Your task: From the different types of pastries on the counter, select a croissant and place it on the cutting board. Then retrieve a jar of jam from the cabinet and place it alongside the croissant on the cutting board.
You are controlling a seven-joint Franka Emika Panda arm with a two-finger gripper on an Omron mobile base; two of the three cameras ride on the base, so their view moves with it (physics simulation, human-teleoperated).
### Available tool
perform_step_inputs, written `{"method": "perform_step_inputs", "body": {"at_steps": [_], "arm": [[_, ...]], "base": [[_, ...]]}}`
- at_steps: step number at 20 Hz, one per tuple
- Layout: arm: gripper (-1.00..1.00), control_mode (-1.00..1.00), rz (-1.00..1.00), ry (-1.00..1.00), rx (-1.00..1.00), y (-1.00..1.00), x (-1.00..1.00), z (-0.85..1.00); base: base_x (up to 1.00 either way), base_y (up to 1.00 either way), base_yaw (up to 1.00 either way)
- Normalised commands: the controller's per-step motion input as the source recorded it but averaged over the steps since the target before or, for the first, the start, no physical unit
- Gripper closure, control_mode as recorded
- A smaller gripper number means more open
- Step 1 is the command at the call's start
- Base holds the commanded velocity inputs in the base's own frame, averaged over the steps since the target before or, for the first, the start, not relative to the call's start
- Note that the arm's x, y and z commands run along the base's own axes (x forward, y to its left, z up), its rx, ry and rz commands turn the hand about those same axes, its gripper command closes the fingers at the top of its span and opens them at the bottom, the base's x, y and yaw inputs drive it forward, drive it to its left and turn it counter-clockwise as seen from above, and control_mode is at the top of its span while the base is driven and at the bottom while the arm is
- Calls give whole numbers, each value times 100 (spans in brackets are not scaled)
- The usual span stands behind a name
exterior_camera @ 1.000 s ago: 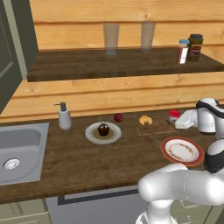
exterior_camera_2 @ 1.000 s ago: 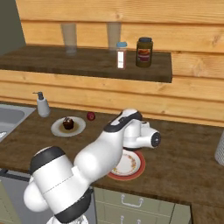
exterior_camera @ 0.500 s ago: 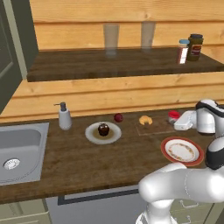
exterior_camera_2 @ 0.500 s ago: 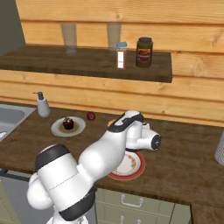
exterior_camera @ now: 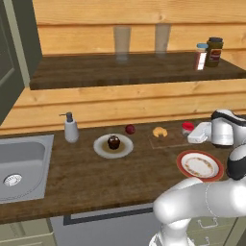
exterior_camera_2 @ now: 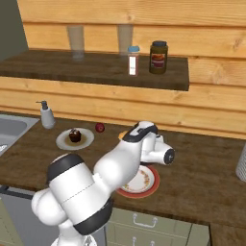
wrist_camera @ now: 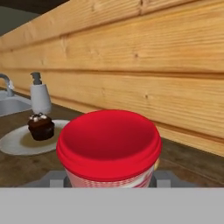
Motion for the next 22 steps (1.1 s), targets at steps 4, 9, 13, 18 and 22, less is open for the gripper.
{"method": "perform_step_inputs", "body": {"at_steps": [4,9,13,18,22], "arm": [[100,-100,0,0,0,0,15,-8],[100,-100,0,0,0,0,26,-11],[100,-100,0,0,0,-3,13,-15],[-100,-100,3,0,0,-27,8,-29],[-100,-100,0,-1,0,-14,21,-5]], "base": [[0,0,0],[0,0,0],[0,0,0],[0,0,0],[0,0,0]]}}
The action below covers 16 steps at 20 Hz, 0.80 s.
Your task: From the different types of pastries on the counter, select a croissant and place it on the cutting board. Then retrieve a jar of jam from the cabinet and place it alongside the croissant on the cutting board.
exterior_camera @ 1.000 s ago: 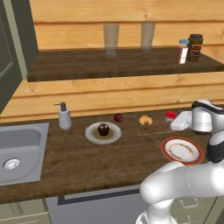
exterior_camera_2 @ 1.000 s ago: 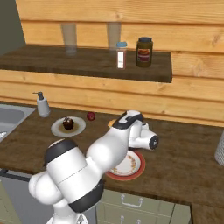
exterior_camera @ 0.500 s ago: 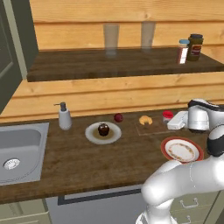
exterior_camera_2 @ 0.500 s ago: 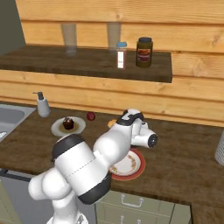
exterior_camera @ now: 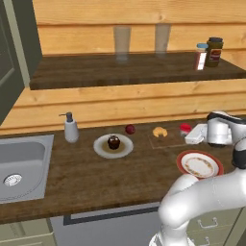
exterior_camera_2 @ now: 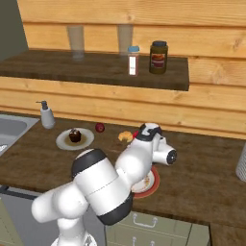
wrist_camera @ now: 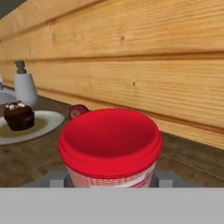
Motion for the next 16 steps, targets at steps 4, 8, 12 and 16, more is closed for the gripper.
{"method": "perform_step_inputs", "body": {"at_steps": [4,8,12,16], "arm": [[-100,-100,0,0,0,0,34,-2],[-100,-100,0,0,0,0,10,0],[-100,-100,0,0,2,0,0,14],[-100,-100,0,-7,1,0,-38,21]], "base": [[0,0,0],[0,0,0],[0,0,0],[0,0,0]]}}
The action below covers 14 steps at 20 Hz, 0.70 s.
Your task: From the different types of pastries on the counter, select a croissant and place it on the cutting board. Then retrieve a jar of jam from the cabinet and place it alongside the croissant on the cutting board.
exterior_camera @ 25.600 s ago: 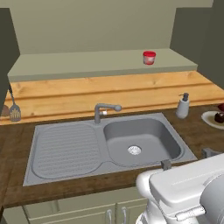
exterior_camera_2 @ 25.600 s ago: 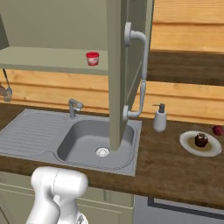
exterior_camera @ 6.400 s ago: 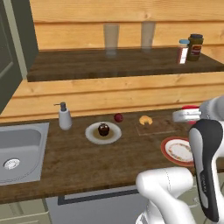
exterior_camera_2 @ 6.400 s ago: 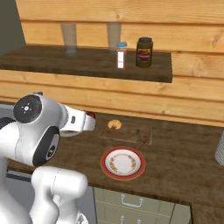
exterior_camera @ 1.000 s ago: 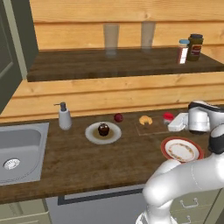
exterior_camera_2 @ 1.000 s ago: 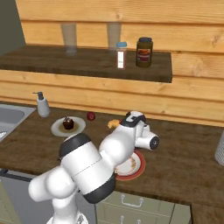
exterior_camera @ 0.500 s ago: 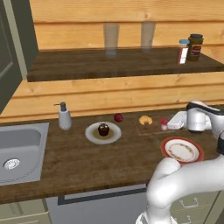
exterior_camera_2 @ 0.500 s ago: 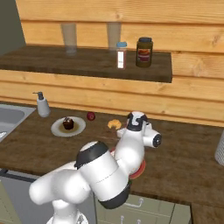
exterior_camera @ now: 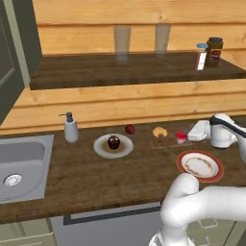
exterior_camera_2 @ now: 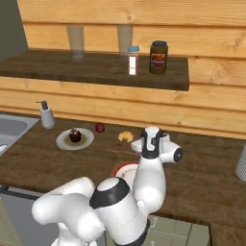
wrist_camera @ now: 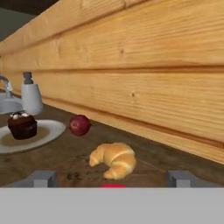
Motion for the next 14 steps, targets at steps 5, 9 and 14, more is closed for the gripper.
{"method": "perform_step_inputs", "body": {"at_steps": [5,9,14], "arm": [[-100,-100,-3,-10,0,13,-94,5],[-100,-100,-19,-7,-1,69,-60,32],[-100,-100,-14,4,0,82,-97,0]], "base": [[0,0,0],[0,0,0],[0,0,0]]}}
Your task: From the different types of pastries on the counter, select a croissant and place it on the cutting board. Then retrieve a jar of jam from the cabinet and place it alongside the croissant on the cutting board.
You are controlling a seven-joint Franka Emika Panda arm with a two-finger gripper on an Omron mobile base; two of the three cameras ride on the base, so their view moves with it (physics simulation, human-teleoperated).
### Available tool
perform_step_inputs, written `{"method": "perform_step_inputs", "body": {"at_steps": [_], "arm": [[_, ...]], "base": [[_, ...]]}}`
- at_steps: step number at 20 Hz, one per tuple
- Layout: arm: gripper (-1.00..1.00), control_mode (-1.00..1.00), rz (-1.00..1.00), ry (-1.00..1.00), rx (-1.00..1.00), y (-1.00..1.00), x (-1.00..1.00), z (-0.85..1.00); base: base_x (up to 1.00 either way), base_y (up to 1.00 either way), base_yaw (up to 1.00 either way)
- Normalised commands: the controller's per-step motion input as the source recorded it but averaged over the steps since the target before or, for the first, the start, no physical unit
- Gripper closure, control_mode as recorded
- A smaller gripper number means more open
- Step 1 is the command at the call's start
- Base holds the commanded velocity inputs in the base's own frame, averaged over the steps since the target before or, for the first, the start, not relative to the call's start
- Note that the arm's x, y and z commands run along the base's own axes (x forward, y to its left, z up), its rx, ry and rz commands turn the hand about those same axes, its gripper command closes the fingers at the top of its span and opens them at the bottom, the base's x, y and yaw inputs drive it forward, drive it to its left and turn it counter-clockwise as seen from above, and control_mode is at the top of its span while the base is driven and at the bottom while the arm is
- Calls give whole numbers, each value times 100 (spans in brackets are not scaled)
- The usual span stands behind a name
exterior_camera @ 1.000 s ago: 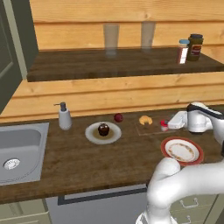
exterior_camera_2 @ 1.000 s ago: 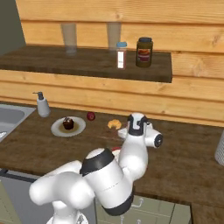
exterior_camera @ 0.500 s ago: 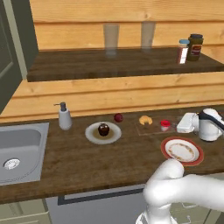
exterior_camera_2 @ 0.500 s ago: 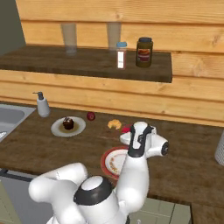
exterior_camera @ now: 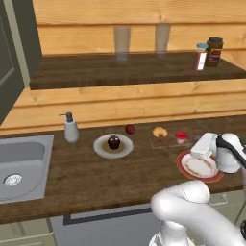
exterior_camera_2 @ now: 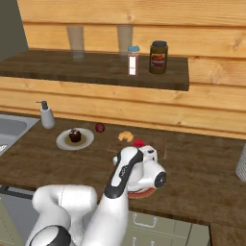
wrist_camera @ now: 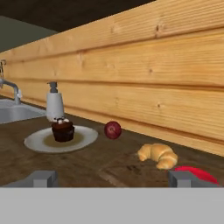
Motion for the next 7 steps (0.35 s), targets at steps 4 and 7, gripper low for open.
{"method": "perform_step_inputs", "body": {"at_steps": [4,7], "arm": [[-100,-100,-17,17,0,77,-99,0],[-100,-100,-14,13,0,72,-95,25]], "base": [[0,0,0],[0,0,0]]}}
